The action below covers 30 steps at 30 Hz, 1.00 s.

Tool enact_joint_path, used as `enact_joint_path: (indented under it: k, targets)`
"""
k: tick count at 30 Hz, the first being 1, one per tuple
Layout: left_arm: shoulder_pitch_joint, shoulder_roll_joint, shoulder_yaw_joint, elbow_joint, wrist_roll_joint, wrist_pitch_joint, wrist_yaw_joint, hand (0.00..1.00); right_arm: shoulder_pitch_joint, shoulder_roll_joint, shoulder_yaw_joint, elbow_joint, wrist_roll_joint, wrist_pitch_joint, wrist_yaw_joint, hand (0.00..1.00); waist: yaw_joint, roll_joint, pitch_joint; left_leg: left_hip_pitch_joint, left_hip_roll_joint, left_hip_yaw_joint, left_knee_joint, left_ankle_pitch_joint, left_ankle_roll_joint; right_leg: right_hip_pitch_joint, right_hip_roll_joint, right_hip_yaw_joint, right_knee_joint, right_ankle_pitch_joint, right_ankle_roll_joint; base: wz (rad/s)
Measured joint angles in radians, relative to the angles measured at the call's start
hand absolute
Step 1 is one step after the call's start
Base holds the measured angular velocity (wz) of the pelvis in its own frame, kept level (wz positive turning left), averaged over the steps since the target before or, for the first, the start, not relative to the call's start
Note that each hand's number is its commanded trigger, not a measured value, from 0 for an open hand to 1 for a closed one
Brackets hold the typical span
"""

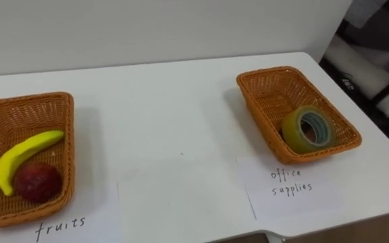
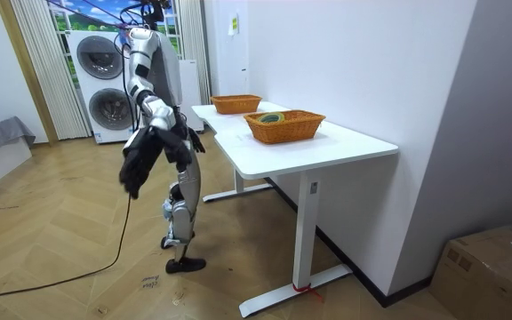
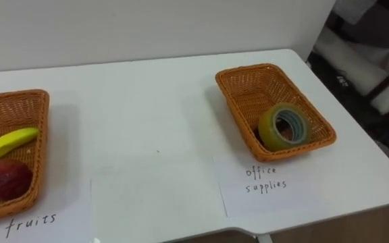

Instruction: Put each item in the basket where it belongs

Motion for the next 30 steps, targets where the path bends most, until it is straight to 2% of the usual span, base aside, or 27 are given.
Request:
enact_joint_path:
  k: [4, 10, 13, 20, 24, 26, 30]
  targets:
    - [0.001, -0.008, 0.001, 0.005, -0.001, 0.005, 0.002, 0.00, 0.028, 0.069, 0.006, 0.041, 0.011, 0.000, 0.004, 0.00, 0.006, 0.021, -0.0005, 0.004, 0.000, 0.016, -0.002, 0.000, 0.000, -0.008, 0.002, 0.013, 0.003, 0.000, -0.001, -0.13]
    - [0.002, -0.024, 0.008, 0.006, 0.000, 0.012, 0.014, 0.00, 0.049, 0.143, 0.012, 0.100, 0.069, 0.003, 0.045, 0.00, 0.007, 0.026, 0.0021, 0.028, -0.005, 0.016, -0.021, 0.000, 0.001, 0.003, 0.005, 0.038, 0.005, -0.001, -0.002, -0.09]
    - [0.001, -0.035, 0.008, 0.008, 0.000, 0.012, 0.014, 0.00, 0.062, 0.167, 0.048, 0.126, 0.069, 0.003, 0.074, 0.00, 0.008, 0.025, 0.0025, 0.029, -0.006, 0.016, -0.021, -0.001, 0.001, 0.003, 0.005, 0.039, 0.002, -0.001, -0.002, -0.04]
    - [-0.012, -0.046, 0.006, 0.042, -0.021, 0.013, 0.016, 0.00, 0.055, 0.189, 0.167, 0.257, 0.073, 0.006, 0.141, 0.00, 0.032, 0.039, -0.0002, 0.018, -0.004, 0.018, -0.018, 0.000, 0.001, -0.024, 0.008, 0.042, 0.018, -0.003, -0.005, -0.05]
    - [-0.023, -0.070, 0.006, 0.081, -0.021, 0.013, 0.017, 0.00, 0.039, 0.207, 0.248, 0.311, 0.059, 0.021, 0.245, 0.00, 0.039, 0.049, 0.0016, 0.021, -0.004, 0.018, -0.019, 0.000, 0.001, -0.021, 0.008, 0.036, 0.018, -0.003, -0.005, -0.01]
    - [-0.022, -0.081, 0.003, 0.081, -0.021, 0.013, 0.017, 0.00, 0.027, 0.211, 0.278, 0.349, 0.008, 0.035, 0.298, 0.00, 0.039, 0.051, 0.0020, 0.023, -0.005, 0.017, -0.020, 0.000, 0.001, -0.018, 0.007, 0.036, 0.017, -0.003, -0.005, 0.00]
    - [-0.028, -0.086, 0.004, 0.086, -0.018, 0.011, 0.013, 0.00, 0.019, 0.215, 0.359, 0.420, -0.113, 0.057, 0.413, 0.00, 0.072, 0.055, 0.0035, 0.034, -0.005, 0.008, -0.021, -0.002, -0.001, -0.005, 0.007, 0.030, 0.017, -0.003, -0.005, 0.02]
